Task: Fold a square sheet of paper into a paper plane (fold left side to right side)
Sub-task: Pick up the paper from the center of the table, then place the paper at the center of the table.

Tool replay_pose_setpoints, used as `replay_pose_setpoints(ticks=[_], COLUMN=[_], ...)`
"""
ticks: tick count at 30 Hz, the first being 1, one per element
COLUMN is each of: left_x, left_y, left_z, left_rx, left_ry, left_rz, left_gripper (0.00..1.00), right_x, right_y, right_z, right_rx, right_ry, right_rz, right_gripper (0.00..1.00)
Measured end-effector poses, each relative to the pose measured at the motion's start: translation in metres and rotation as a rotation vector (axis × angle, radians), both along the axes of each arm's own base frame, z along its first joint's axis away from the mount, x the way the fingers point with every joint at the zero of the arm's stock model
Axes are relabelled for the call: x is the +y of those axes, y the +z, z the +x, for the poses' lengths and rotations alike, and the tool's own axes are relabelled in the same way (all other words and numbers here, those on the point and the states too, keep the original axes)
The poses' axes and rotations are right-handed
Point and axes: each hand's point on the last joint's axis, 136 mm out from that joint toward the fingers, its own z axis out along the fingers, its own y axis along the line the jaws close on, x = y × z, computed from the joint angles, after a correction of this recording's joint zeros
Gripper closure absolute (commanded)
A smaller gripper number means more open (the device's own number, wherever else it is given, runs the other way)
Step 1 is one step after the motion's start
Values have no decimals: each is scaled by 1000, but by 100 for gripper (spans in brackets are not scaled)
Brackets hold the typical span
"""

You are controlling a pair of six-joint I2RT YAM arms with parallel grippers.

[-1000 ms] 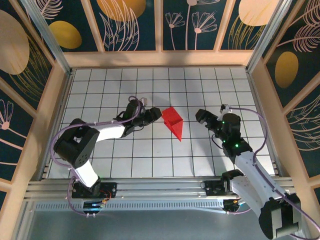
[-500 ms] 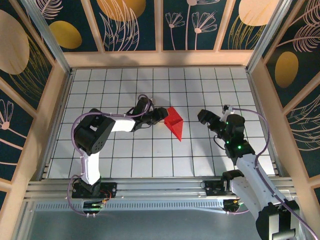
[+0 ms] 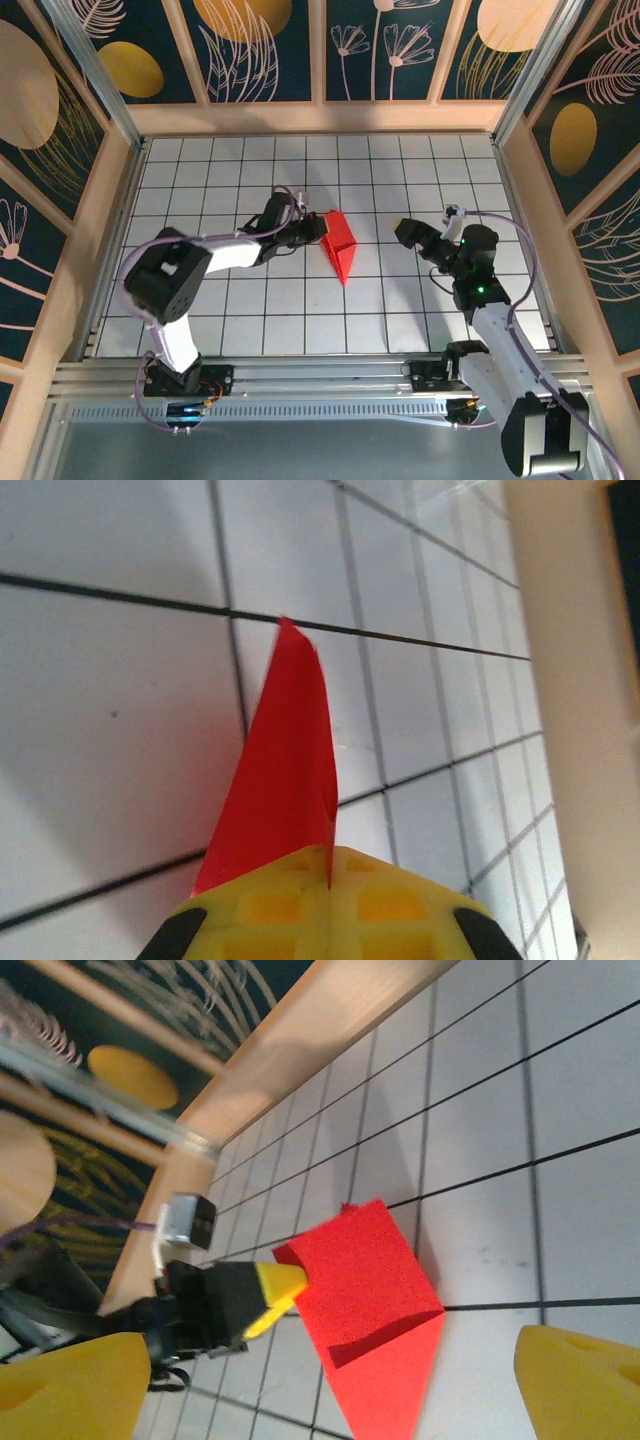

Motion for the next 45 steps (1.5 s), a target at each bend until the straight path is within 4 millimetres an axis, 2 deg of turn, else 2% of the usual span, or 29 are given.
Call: replay_pose_setpoints(ticks=[4,7,11,16,18,22,27,34,45], left_x=[20,38,56,54,52,50,50,51,53], left_y=[66,99,118,151,158,160,157,139,107], left_z=[-24,-41,-62,-87,-93,-99,-99,-92,-79], left_rx=[-181,-283,-354,-442,-459,-461,-449,-397,-319], left_ry=[-62,-101,-137,-239,-272,-307,-310,-282,-230], left_rz=[-63,-131,-181,-252,-272,-286,-282,-242,-171], left_gripper=[100,100,100,100,100,100,100,100,100], right_x=[21,35,63,103,118,143,159,162,162], right_y=[-8,-11,-4,-13,-15,-9,7,17,16], right_z=[-3,-4,-10,-22,-25,-30,-35,-34,-28], right_rx=[6,-6,-80,-91,-92,-129,-187,-205,-182], right_ry=[154,233,354,512,565,654,720,746,738], right_rz=[27,37,52,68,73,87,110,108,34], right_gripper=[8,4,2,2,2,4,18,41,56])
